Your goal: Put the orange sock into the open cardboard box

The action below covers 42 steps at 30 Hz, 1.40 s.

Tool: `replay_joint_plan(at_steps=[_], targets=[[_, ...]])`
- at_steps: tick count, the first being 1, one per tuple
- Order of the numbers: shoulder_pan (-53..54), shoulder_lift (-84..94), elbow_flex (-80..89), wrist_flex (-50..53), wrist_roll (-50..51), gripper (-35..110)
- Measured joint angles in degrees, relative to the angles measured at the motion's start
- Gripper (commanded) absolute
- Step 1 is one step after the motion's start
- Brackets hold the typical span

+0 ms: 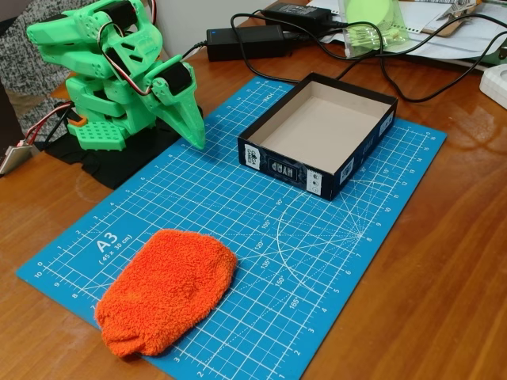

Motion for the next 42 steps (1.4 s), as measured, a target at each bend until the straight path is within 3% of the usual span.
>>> replay_joint_plan(at_steps=[28,32,33,36,42], targets=[[0.09,-0.79,-0.09,-2.29,-1.14,4],[0.62,-7.47,0.09,-7.65,-7.21,6],[3.25,-14.77,-2.55,-10.81,-15.38,5],[4.04,-18.81,-4.31,-12.13,-18.54,4],[16.0,-47.11,-27.77,-13.01,-30.67,8]])
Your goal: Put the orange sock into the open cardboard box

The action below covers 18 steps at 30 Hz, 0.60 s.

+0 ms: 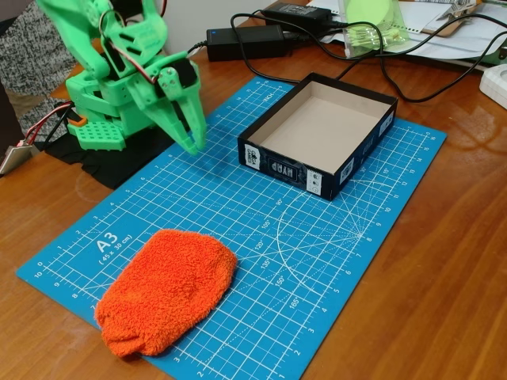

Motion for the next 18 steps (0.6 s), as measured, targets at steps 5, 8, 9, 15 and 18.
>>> replay_joint_plan(at_steps=[5,8,9,15,18], targets=[[10.28,-22.06,-18.54,-2.55,-2.64,21],[15.03,-33.13,-27.16,-2.9,-7.21,29],[16.17,-36.47,-29.0,-2.99,-8.61,35],[22.06,-50.36,-36.21,-4.92,-12.57,41],[23.29,-54.05,-38.58,-4.92,-13.1,49]])
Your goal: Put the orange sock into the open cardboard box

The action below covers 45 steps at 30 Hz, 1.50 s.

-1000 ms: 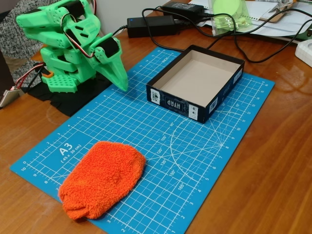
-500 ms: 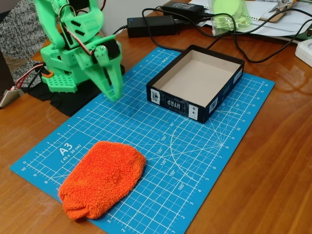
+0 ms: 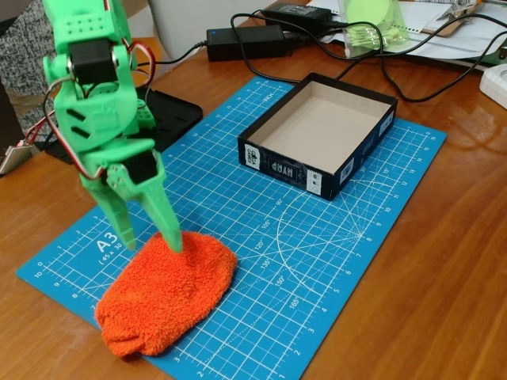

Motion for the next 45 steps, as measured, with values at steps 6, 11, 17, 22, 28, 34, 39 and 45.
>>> replay_joint_plan(at_steps=[6,11,17,22,28,34,39,45], targets=[[1.49,-7.21,-1.67,-1.58,-1.14,49],[1.67,-12.13,-3.16,-2.2,-2.02,49],[0.97,-15.38,-6.15,-6.06,1.49,0],[-0.44,-14.24,-5.19,-8.0,6.68,0],[-3.43,-4.75,1.49,-8.96,8.79,0],[-14.94,15.91,7.03,-2.37,17.14,0],[-28.56,33.93,7.21,7.82,30.41,0],[-47.46,49.48,11.87,11.25,47.29,4]])
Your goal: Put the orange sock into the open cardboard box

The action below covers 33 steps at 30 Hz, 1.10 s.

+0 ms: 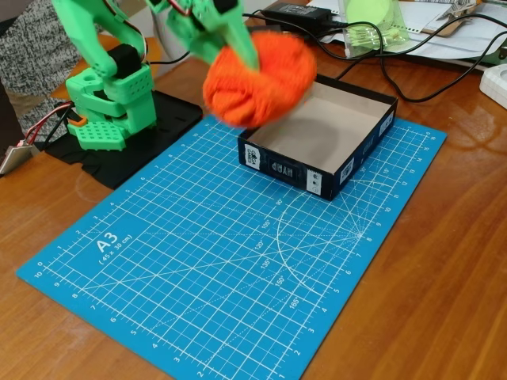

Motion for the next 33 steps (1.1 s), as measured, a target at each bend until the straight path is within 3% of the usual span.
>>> replay_joint_plan(at_steps=[6,12,17,25,31,33], targets=[[-5.8,4.31,10.2,-6.15,9.58,4],[-7.12,9.4,20.57,-15.73,10.55,2],[-14.06,-0.79,18.28,-23.12,12.74,3],[-14.15,-13.97,9.4,-21.36,14.94,13],[-15.38,-17.84,6.24,-14.85,7.38,12],[-14.24,-17.93,5.36,-13.54,6.86,23]])
